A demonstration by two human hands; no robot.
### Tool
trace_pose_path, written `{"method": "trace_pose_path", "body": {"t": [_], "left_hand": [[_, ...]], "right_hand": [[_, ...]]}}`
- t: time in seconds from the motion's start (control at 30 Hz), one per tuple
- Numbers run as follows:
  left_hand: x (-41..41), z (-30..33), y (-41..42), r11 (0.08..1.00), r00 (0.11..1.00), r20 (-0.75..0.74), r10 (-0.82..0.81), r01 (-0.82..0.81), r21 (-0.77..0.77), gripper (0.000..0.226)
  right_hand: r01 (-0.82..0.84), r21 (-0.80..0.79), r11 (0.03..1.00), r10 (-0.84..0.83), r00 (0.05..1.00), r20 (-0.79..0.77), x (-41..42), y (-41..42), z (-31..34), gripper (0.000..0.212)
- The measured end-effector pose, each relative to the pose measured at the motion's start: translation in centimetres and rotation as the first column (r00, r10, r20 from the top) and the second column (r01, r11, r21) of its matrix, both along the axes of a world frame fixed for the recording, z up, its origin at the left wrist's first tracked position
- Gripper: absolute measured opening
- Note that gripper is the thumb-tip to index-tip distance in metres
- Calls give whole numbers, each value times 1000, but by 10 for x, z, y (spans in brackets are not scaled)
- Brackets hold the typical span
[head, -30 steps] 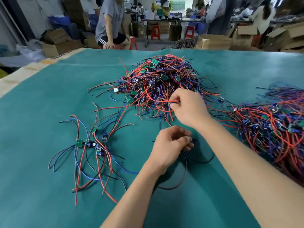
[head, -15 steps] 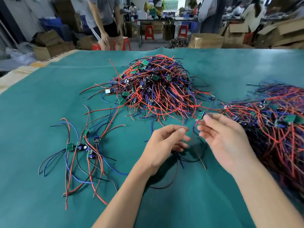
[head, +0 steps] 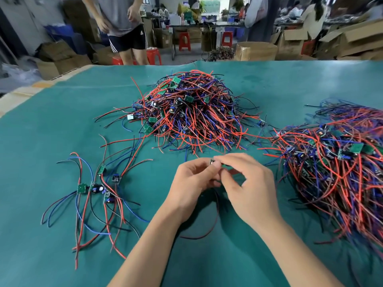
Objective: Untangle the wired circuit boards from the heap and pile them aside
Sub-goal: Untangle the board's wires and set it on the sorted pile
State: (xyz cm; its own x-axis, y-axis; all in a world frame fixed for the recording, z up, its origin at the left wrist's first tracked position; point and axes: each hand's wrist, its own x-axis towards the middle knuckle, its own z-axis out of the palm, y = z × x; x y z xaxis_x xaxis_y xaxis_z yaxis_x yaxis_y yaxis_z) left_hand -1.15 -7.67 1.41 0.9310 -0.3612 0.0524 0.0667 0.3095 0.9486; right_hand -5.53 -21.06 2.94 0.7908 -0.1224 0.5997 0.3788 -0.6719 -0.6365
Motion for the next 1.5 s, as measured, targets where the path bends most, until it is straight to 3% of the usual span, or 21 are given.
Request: {"method": "trace_pose_path", "body": {"t": [0.1, 0.2, 0.37, 0.5, 0.57, 0.67, 0.8, 0.97, 1.1, 1.23, 1.5], "left_hand": [[1, 1, 0, 999, 999, -25, 29, -30, -19, 15], [1, 3, 1, 995, 995, -82, 47, -54, -80, 16], [1, 3, 3, 998, 1000, -31, -3, 1, -69, 14], [0, 2, 3, 997, 997, 6, -75, 76, -17, 11], [-1, 1, 1, 997, 997, 26, -79, 78, 27, 8], [-1, 0, 0, 994, 996, 39, -83, 80, 73, 8], [-2, 1, -2, 995, 997, 37, -71, 68, 74, 16], [-3, 0, -2, 994, 997, 61, -44, 37, 107, 23], [-2, 0, -1, 993, 998, 32, -62, 59, 98, 20], [-3, 0, -1, 990, 995, 31, -92, 88, 109, 23], [-5, 1, -3, 984, 993, 69, -98, 86, 154, 19]], "right_hand": [[74, 100, 992, -73, 997, -11, 0, 0, -1, 20], [125, 151, 981, -103, 984, -147, 2, -1, -4, 13], [191, 340, 921, -106, 962, -252, 6, -5, -6, 7], [45, 557, 829, 168, 931, -325, 9, -10, -4, 11], [10, 546, 838, 179, 940, -291, 8, -10, -3, 7], [-7, 544, 839, 186, 944, -274, 8, -11, -4, 21], [-16, 559, 829, 178, 955, -236, 11, -14, -8, 5], [46, 551, 833, 112, 962, -249, 14, -15, -11, 13], [153, 585, 797, -34, 977, -209, 20, -31, -8, 24], [256, 533, 807, -214, 967, -141, 22, -54, -5, 18], [265, 696, 667, -300, 951, -75, 24, -76, -2, 21]]}}
